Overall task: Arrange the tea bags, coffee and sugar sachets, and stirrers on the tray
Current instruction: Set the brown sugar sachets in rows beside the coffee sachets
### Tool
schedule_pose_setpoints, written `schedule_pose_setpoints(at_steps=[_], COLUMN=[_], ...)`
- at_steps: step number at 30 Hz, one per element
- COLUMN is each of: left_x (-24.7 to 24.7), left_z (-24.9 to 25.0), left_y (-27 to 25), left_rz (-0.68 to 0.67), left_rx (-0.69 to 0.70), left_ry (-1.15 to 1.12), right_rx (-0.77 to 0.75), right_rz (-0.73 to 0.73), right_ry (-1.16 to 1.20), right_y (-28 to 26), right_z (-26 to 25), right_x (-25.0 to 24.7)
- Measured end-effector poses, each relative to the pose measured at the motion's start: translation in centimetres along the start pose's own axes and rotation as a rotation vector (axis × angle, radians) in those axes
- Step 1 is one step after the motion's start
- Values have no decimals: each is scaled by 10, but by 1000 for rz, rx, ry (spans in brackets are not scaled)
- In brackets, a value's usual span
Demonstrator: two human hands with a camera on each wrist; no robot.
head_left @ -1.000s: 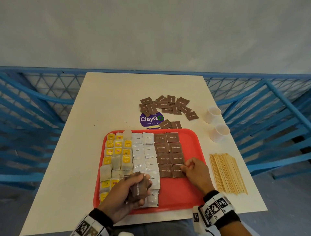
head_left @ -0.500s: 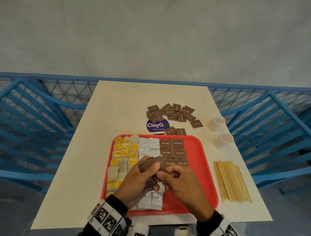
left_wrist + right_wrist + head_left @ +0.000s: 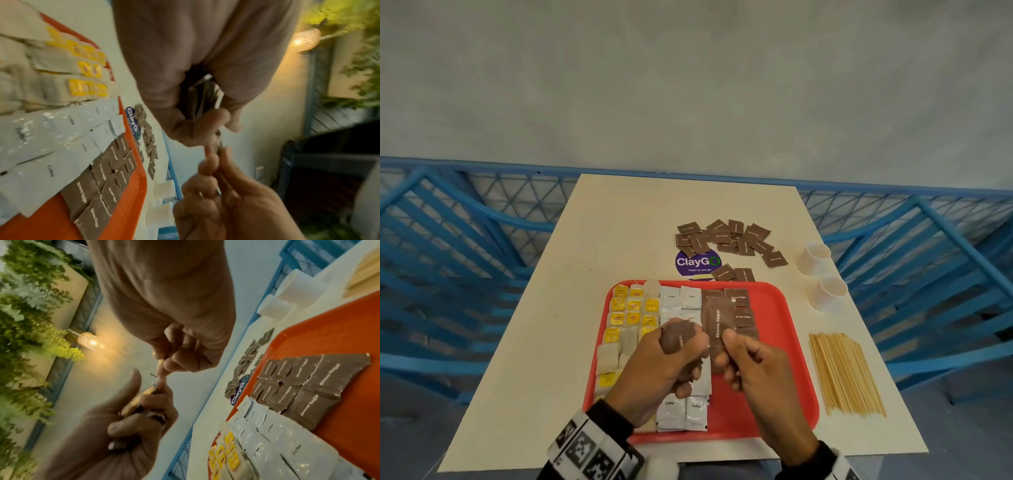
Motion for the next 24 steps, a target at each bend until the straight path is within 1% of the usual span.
schedule_pose_setpoints(at_steps=[1,3,5,7,10,12,14,16,18,22,24], left_x=[2,1,-2,-4,-6,-7,-12,-15,-13,-1,0], left_z=[2,7,13,16,20,28,37,42,45,47,46], left_y=[0,-1,-1,-2,-5,-7,-6,-4,-3,-1,0], left_rz=[29,86,98,43,-80,-140,-138,-121,-146,-252,-272], left_rx=[30,85,90,53,-13,-25,-7,28,66,100,86], left_ry=[69,125,165,258,364,399,390,341,348,576,627], right_rx=[-23,-45,-44,-52,-94,-107,-110,-157,-195,-83,-97], right_rz=[-3,-18,-42,-62,-67,-99,-134,-146,-168,-258,-215], right_ry=[-15,-22,5,36,-19,-26,1,45,54,0,-29], right_y=[-1,-4,-2,4,18,21,19,15,12,15,16], right_z=[-1,-3,-5,-11,-24,-30,-29,-25,-23,-20,-23], right_x=[2,6,6,0,-14,-18,-17,-19,-19,-8,-6])
Point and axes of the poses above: each hand's wrist, its own y-axis towards the middle knuckle, its own x-axis out of the palm, z = x × y, the point moved 7 cm from there along y, towards the middle knuckle, and after that the axes turned 3 degrees about -y, right-handed, at the moved point
